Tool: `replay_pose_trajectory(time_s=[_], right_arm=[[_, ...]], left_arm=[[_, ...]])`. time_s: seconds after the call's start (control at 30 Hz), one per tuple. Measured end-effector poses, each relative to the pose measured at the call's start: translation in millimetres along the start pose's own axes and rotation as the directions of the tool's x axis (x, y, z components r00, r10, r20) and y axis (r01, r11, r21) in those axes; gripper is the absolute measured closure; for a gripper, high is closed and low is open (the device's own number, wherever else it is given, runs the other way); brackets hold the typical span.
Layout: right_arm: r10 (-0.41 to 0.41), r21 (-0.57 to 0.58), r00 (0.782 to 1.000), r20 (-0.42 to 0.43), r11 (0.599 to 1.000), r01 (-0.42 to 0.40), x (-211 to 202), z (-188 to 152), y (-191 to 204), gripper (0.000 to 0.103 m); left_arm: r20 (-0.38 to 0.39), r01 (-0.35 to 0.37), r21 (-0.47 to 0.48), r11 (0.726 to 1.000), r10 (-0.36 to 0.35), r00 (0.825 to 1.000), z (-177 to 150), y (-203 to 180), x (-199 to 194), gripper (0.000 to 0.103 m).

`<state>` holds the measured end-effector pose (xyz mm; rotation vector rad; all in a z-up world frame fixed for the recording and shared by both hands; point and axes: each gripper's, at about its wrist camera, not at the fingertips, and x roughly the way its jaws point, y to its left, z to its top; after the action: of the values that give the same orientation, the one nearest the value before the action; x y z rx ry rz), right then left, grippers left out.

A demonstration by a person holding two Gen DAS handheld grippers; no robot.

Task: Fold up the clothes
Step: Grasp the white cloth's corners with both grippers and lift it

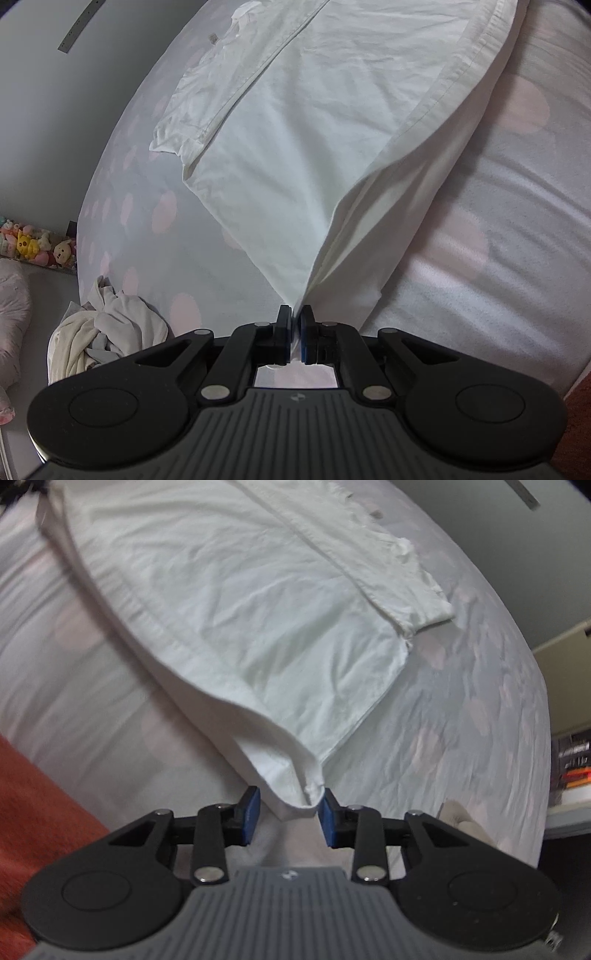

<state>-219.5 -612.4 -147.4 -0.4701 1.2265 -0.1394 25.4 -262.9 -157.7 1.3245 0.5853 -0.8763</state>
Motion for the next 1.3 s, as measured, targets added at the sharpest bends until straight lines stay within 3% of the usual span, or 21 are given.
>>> replay_pose_trajectory(time_s=[0.07,0.23,0.33,0.43,0.7,1.0,1.3], right_arm=[[-0.021,-0.035,1.000,-0.004,0.999,0.021,4.6,-0.5,2.5,0.067],[-0.038,-0.079,0.996,0.086,0.996,0.045,-6.8,3.0,6.3,0.070],[-0.040,-0.108,0.995,0.093,0.993,0.050,-13.4,5.8,11.6,0.096],[-0.061,-0.096,0.992,0.109,0.993,0.072,-20.1,4.6,11.7,0.097],[-0.140,0.091,0.969,0.203,0.988,0.124,-50.8,7.5,-23.9,0.098],[-0.261,0.190,0.927,0.269,0.958,0.215,-69.7,61.4,-92.6,0.098],[-0.314,0.220,0.902,0.296,0.942,0.255,-42.4,150.8,-201.7,0.098]], left_arm=[[-0.001,-0.003,0.006,1.000,0.003,1.000,-0.2,-1.1,0.1,0.100],[-0.002,-0.005,0.008,1.000,0.005,1.000,-0.5,-1.6,1.2,0.100],[-0.003,-0.006,0.006,1.000,0.006,1.000,0.0,-1.8,0.9,0.100],[0.015,-0.004,-0.019,1.000,0.004,1.000,-0.9,2.7,-4.0,0.100],[0.102,0.017,-0.204,0.979,0.004,0.995,6.5,53.0,-31.8,0.101],[0.157,-0.032,-0.286,0.958,0.080,0.984,64.1,142.2,-54.4,0.101],[0.153,-0.110,-0.296,0.949,0.161,0.975,149.6,234.9,-16.7,0.101]])
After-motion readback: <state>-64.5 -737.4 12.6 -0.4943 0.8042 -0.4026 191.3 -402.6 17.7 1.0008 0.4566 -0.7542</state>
